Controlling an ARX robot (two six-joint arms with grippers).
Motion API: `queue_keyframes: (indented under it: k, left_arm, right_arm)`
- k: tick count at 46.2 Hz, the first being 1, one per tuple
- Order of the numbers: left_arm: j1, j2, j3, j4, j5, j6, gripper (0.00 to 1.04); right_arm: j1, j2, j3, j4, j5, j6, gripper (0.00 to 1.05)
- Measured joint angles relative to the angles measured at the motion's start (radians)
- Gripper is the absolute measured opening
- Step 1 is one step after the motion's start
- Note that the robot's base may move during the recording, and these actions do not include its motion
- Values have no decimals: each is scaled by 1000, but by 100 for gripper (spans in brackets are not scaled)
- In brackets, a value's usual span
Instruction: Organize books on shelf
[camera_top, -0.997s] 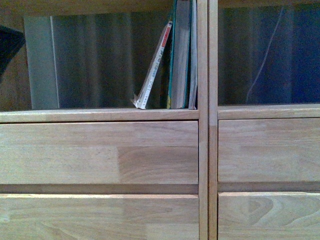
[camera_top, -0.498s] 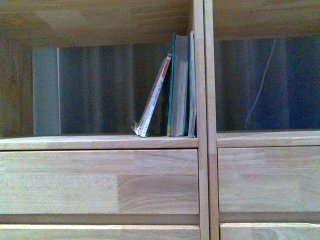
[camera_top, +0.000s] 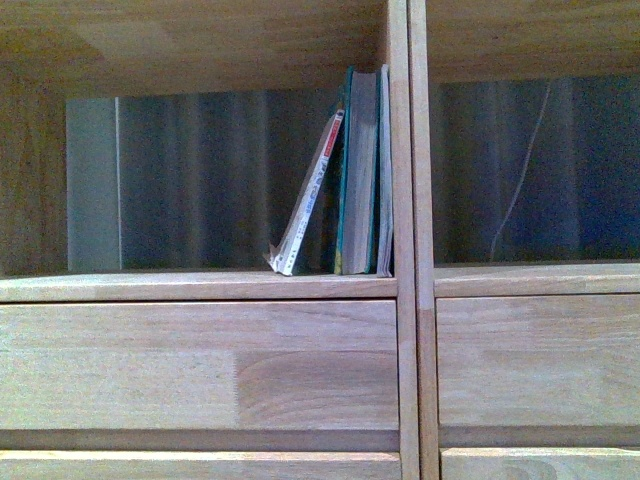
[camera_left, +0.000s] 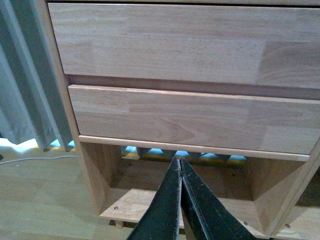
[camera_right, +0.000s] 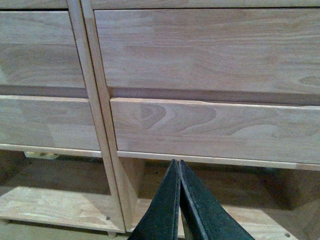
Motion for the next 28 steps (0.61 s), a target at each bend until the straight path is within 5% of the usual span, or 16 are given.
queue_keyframes:
  k: [23, 28]
  left_arm:
    - [0, -128, -67, -51, 0, 0, 3]
    - [0, -275, -81, -208, -2, 1, 3]
  right_arm:
    - [-2, -143, -88, -43, -1, 0, 3]
    - [-2, -172, -102, -60, -1, 0, 3]
